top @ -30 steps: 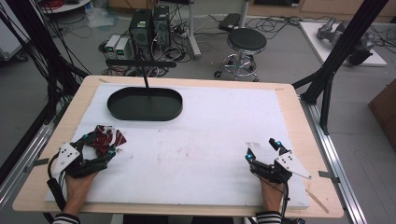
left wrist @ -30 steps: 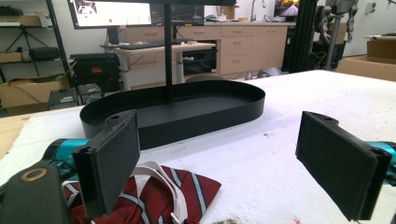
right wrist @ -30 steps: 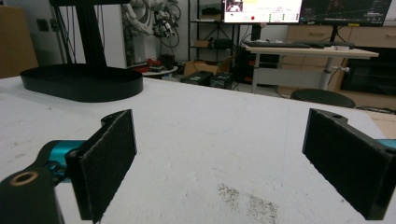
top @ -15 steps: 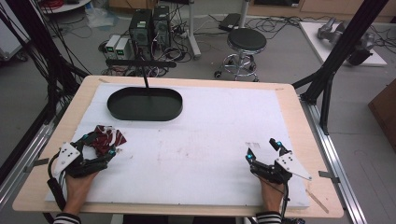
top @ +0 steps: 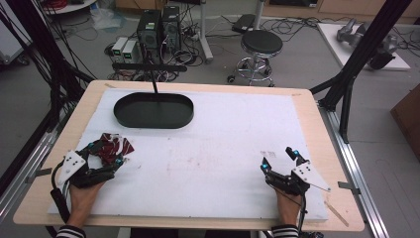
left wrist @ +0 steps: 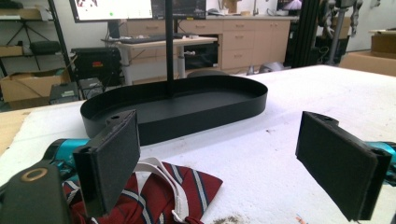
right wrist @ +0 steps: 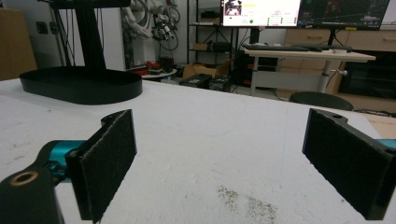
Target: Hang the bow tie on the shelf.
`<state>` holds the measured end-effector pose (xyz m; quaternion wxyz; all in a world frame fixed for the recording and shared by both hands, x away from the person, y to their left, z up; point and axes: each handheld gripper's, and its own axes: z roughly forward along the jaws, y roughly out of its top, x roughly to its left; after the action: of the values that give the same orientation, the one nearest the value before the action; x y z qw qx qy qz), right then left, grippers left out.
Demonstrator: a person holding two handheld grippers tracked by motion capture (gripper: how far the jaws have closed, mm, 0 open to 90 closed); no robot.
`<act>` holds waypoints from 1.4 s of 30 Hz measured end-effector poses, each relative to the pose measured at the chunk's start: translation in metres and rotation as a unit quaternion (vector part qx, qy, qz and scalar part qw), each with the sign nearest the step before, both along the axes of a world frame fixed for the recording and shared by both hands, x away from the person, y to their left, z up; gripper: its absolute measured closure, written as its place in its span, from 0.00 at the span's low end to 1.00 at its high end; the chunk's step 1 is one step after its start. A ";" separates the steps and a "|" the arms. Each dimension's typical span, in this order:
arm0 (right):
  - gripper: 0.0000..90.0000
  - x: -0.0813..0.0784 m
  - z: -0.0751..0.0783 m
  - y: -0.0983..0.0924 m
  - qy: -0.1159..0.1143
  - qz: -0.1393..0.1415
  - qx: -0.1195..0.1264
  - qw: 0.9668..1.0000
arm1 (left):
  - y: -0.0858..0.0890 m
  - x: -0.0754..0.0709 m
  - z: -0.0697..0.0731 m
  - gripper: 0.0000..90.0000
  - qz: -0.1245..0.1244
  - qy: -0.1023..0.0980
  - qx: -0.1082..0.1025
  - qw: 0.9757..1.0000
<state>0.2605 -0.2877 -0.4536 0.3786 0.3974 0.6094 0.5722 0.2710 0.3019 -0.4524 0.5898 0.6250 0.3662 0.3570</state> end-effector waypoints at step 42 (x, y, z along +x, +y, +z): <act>0.10 0.000 0.000 -0.001 -0.001 0.002 0.006 1.000 | -0.012 0.066 0.050 0.36 0.012 0.304 0.189 0.934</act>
<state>0.2604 -0.2890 -0.4537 0.3755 0.3977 0.6061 0.5775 0.3367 0.2899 -0.4019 0.3169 0.7991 0.4612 0.2198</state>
